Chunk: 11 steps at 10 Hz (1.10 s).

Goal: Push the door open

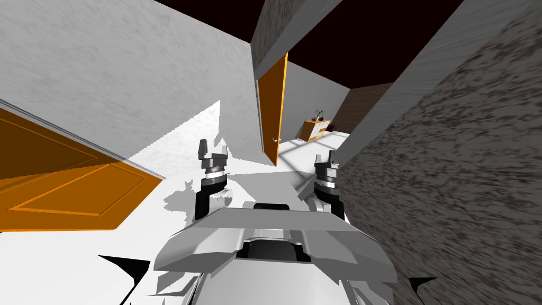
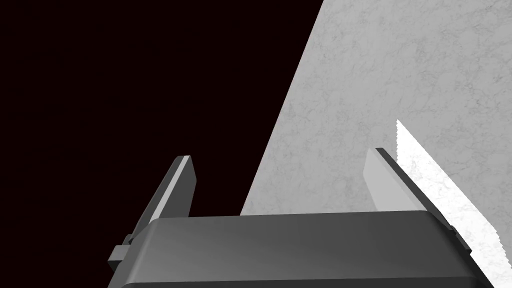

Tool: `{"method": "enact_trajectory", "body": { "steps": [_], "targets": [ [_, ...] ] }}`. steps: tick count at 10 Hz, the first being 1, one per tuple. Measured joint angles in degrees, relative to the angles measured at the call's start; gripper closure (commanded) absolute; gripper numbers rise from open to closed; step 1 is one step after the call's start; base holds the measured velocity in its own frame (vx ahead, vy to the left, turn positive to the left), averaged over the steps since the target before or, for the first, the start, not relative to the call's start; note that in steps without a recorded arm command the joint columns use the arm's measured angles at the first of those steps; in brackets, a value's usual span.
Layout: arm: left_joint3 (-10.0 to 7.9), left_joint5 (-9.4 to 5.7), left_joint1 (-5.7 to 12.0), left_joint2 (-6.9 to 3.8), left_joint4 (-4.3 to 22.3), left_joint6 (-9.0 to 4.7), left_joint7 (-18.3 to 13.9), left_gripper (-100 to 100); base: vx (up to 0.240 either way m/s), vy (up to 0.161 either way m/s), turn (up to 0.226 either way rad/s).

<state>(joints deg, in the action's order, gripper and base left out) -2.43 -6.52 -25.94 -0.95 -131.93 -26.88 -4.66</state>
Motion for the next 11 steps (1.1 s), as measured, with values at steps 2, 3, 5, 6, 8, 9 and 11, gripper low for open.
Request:
{"method": "enact_trajectory", "body": {
  "steps": [2, 3, 5, 6, 8, 9, 11],
  "targets": [
    [1.00, -0.10, 0.81, -0.49, 2.8, -0.94, 0.1, -100, 0.131, 0.059, -0.092],
    [1.22, -0.23, 1.38, -0.73, 3.8, -0.99, 0.2, -100, 0.095, 0.039, -0.055],
    [1.43, -0.53, 2.12, -1.23, 5.5, -1.15, 0.0, -100, 0.071, 0.025, -0.062],
    [1.43, -0.73, 2.47, -1.58, 6.5, -1.47, -0.1, -100, 0.066, 0.031, -0.068],
    [2.16, -0.83, 3.80, -1.80, 9.2, -2.05, 0.0, -100, 0.107, 0.043, -0.122],
    [2.55, -0.98, 4.06, -2.09, 10.6, -2.49, 0.0, -100, 0.104, 0.050, -0.076],
    [3.09, -1.16, 5.23, -2.36, 12.9, -2.93, 0.0, -100, 0.083, 0.051, -0.076]
  ]
}}
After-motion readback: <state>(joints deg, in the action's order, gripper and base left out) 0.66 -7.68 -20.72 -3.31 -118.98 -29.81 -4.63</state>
